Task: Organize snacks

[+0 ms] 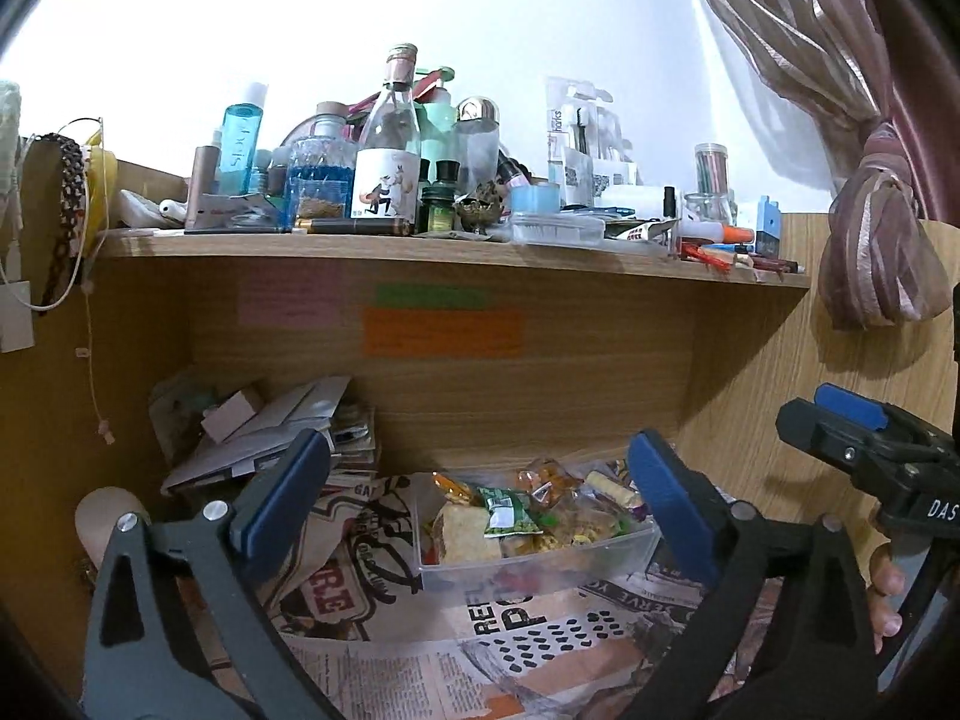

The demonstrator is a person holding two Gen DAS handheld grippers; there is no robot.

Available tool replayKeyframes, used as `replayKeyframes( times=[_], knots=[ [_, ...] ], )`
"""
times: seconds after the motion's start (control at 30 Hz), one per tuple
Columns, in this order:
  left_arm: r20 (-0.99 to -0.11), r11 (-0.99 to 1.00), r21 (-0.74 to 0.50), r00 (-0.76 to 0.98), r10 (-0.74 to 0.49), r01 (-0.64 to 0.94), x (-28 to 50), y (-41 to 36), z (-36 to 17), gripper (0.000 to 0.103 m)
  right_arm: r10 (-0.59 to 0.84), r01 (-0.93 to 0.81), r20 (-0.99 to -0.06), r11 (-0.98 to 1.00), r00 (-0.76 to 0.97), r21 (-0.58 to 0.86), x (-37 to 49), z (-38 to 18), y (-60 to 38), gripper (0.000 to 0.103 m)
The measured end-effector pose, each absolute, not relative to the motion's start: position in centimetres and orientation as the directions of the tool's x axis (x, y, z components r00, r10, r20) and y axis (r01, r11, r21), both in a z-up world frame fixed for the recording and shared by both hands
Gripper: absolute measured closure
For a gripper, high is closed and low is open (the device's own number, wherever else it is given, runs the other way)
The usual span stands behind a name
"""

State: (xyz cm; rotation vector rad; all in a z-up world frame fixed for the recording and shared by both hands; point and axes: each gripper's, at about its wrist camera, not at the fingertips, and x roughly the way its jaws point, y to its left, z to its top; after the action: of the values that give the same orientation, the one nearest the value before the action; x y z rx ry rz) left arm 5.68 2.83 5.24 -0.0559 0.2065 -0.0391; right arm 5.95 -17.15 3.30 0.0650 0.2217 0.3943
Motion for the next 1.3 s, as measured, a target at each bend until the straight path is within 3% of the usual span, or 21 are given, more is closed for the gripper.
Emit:
replayKeyframes(
  times=[1.3],
  knots=[
    [-0.211, 0.996, -0.055, 0.974, -0.077, 0.067, 5.59, 2.66, 4.93, 0.000, 0.375, -0.366, -0.211, 0.927, 0.903, 0.081, 5.58, 2.86, -17.33, 0.000]
  ],
)
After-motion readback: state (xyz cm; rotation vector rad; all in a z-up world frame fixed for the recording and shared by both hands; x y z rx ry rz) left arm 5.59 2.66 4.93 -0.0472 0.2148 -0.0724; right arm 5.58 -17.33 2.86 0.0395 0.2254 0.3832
